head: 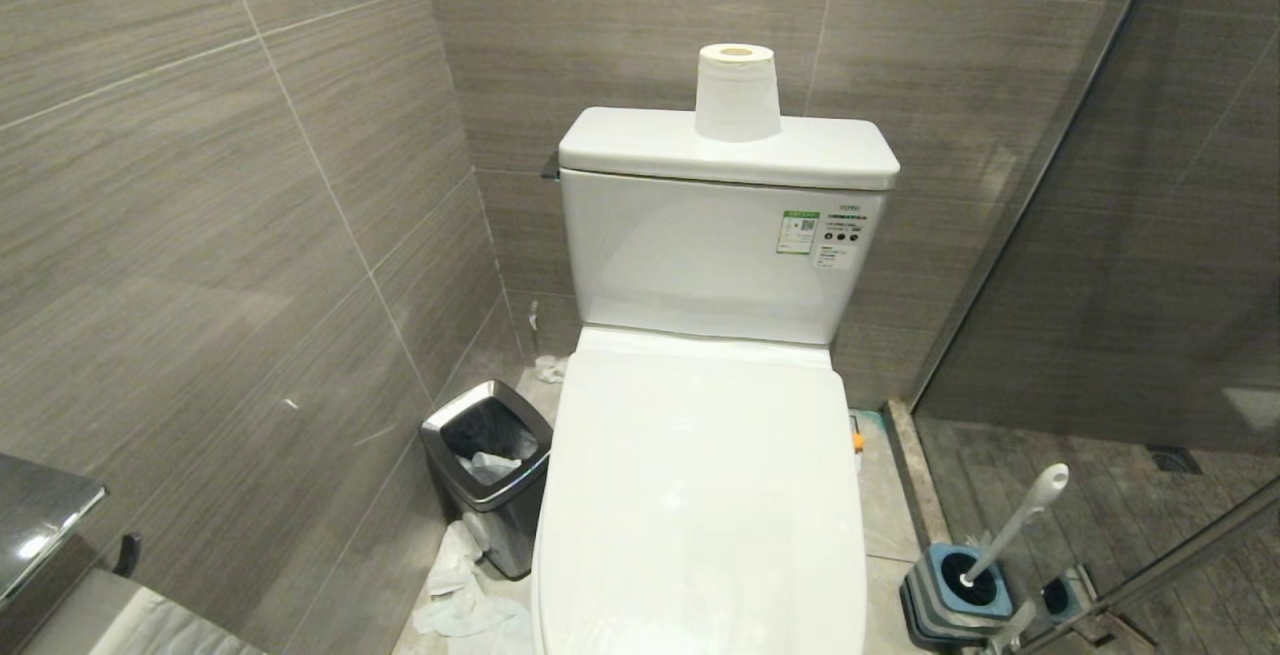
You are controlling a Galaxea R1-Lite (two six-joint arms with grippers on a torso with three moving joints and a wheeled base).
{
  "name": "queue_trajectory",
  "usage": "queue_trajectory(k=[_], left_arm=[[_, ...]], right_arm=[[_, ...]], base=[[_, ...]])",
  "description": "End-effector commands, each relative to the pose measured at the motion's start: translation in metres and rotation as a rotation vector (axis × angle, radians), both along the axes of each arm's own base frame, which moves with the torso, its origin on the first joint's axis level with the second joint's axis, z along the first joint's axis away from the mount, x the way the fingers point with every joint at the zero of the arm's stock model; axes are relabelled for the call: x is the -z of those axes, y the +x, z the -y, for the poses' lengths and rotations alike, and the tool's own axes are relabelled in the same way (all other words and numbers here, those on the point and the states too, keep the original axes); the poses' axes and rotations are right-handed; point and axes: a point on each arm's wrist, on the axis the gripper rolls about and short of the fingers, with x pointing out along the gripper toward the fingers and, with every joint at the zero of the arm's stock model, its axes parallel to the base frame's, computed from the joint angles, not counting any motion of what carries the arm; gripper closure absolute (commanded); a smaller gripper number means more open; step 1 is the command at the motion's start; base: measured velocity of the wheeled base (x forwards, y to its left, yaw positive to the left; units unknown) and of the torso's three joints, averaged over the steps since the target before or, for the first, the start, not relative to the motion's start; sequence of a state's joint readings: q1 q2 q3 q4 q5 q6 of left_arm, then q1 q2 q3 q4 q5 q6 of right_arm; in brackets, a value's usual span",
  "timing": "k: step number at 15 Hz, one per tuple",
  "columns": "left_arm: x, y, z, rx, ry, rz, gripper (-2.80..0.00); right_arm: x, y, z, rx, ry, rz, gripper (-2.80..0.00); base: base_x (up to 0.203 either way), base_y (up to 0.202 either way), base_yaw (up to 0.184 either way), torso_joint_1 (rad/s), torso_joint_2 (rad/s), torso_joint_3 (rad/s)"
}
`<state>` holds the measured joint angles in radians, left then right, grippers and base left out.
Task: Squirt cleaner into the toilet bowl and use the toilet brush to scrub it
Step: Use the left hand to lift the toilet lid slightly
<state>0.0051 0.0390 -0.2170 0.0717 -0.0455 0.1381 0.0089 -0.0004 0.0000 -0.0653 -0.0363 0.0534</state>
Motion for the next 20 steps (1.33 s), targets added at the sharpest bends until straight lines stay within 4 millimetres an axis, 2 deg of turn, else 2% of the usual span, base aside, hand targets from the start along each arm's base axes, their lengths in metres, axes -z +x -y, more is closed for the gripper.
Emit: queue_trajectory(k=[1,4,7,8,10,12,13,17,20], left_arm=[[-0.038,0.004,0.0,0.002,0.013,-0.001,0.0],[-0.093,0.024,0.0,0.005,0.027,-0.019,0.0],[-0.168,0.057,0.001,0.034,0.057,0.013,0.0],[-0.184,0.072,0.001,0.044,0.064,0.009,0.0],[-0.203,0.103,0.001,0.063,0.07,-0.021,0.0],[-0.212,0.128,0.006,0.135,0.074,-0.054,0.0],[-0.212,0.134,0.011,0.193,0.075,-0.064,0.0],[-0.198,0.162,0.034,0.352,0.083,-0.177,0.0],[-0.183,0.194,0.046,0.372,0.093,-0.281,0.0]], right_arm=[[0.007,0.002,0.0,0.0,0.0,-0.024,0.0],[0.007,0.002,0.0,-0.001,0.0,-0.024,0.0],[0.007,0.002,0.0,0.0,0.0,-0.024,0.0],[0.007,0.002,0.0,0.0,0.0,-0.023,0.0],[0.007,0.002,0.0,0.0,0.0,-0.024,0.0],[0.007,0.002,0.0,-0.001,0.0,-0.024,0.0],[0.007,0.002,0.0,0.0,0.0,-0.024,0.0],[0.007,0.002,0.0,-0.001,0.0,-0.024,0.0],[0.007,0.002,0.0,0.0,0.0,-0.024,0.0]], base=[[0.0,0.0,0.0,0.0,0.0,0.0],[0.0,0.0,0.0,0.0,0.0,0.0],[0.0,0.0,0.0,0.0,0.0,0.0],[0.0,0.0,0.0,0.0,0.0,0.0],[0.0,0.0,0.0,0.0,0.0,0.0],[0.0,0.0,0.0,0.0,0.0,0.0],[0.0,0.0,0.0,0.0,0.0,0.0],[0.0,0.0,0.0,0.0,0.0,0.0],[0.0,0.0,0.0,0.0,0.0,0.0]])
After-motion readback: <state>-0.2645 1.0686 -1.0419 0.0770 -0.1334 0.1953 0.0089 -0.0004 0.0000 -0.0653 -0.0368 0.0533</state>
